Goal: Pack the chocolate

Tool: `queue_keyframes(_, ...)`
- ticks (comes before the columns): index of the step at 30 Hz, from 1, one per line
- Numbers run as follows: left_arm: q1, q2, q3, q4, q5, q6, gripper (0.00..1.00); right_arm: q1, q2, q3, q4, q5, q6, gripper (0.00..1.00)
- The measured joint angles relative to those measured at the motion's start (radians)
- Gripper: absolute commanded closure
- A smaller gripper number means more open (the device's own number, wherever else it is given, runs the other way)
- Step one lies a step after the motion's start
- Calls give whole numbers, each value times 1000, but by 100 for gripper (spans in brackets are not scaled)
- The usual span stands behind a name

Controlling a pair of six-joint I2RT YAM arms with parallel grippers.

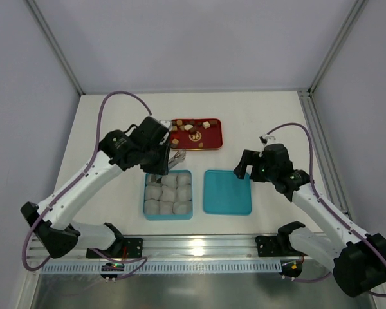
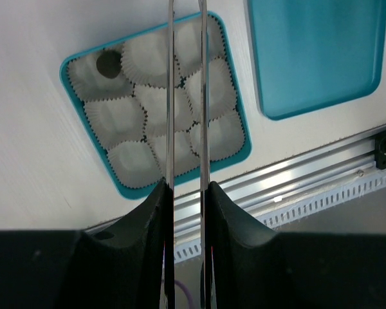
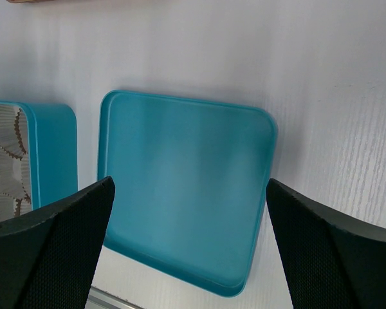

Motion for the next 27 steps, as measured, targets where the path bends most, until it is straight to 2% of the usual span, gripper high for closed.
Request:
queue_keyframes(11, -14, -197, -186, -58, 8, -45, 77, 0, 28, 0, 15, 18, 0, 0)
queue_keyframes(21, -15, -240, -270, -72, 24, -54, 76, 0, 35, 0, 16, 21, 0, 0)
queue_keyframes(27, -18, -240, -299, -63, 28, -66, 72, 0, 35, 0, 18, 21, 0, 0)
